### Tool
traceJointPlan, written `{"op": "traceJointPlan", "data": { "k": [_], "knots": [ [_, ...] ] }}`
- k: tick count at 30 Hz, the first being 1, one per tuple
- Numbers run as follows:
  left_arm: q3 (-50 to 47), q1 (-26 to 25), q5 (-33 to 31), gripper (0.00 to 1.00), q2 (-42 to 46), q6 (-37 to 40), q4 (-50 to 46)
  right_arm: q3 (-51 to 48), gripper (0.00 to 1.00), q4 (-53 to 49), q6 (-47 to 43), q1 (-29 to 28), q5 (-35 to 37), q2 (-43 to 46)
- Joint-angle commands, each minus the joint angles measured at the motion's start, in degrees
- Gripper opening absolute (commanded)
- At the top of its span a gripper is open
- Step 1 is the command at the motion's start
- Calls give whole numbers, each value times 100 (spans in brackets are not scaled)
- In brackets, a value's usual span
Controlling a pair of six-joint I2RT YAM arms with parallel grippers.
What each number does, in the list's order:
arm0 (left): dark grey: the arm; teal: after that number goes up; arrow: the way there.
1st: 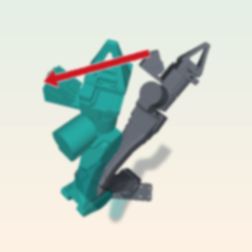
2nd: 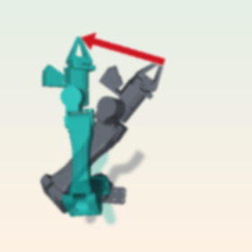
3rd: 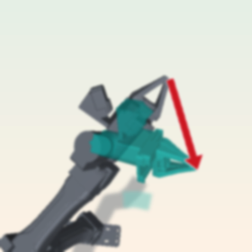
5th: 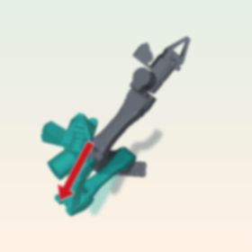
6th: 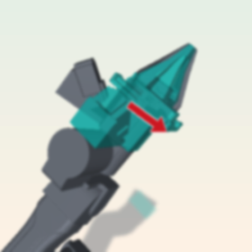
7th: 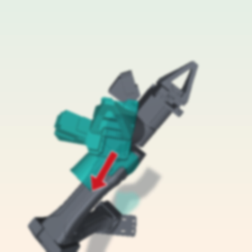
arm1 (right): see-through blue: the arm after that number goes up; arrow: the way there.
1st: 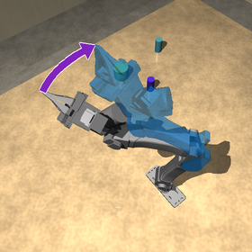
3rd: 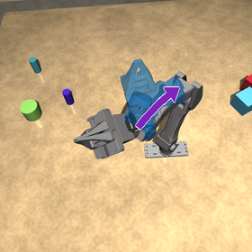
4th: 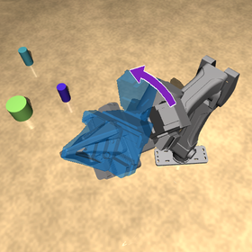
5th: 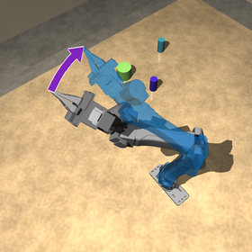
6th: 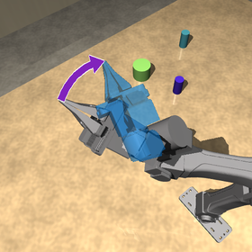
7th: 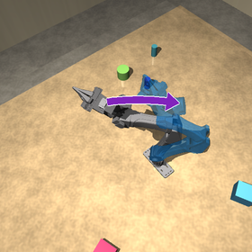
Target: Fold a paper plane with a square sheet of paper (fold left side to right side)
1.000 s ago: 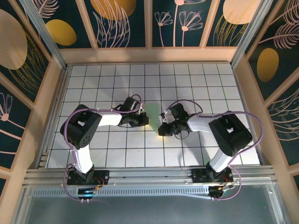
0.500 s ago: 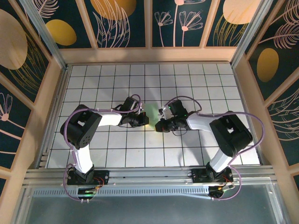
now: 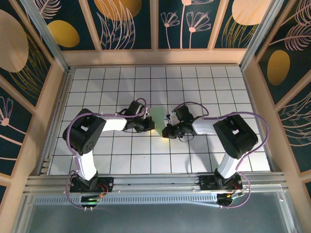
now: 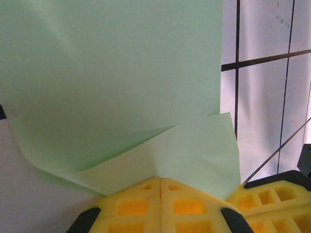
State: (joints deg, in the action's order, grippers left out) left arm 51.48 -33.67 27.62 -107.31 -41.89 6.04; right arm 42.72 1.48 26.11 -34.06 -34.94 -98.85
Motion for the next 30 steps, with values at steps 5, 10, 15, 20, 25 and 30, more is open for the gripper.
{"op": "traceJointPlan", "data": {
  "k": [5,10,15,20,25,30],
  "knots": [
    [-105,26,-453,6,8,-24,-276,16,0,-412,76,95,217,-255],
    [-178,19,-439,10,422,29,-39,-9,0,-625,65,171,333,-308],
    [-357,-25,-178,10,763,58,253,60,0,-792,-25,190,453,-362],
    [-334,-258,96,8,667,-16,447,70,0,-842,-79,198,510,-380],
    [-215,-325,161,8,486,-99,538,34,0,-756,-62,190,457,-386],
    [-109,-366,275,8,224,-123,586,43,0,-750,-62,194,468,-390]
  ]
}}
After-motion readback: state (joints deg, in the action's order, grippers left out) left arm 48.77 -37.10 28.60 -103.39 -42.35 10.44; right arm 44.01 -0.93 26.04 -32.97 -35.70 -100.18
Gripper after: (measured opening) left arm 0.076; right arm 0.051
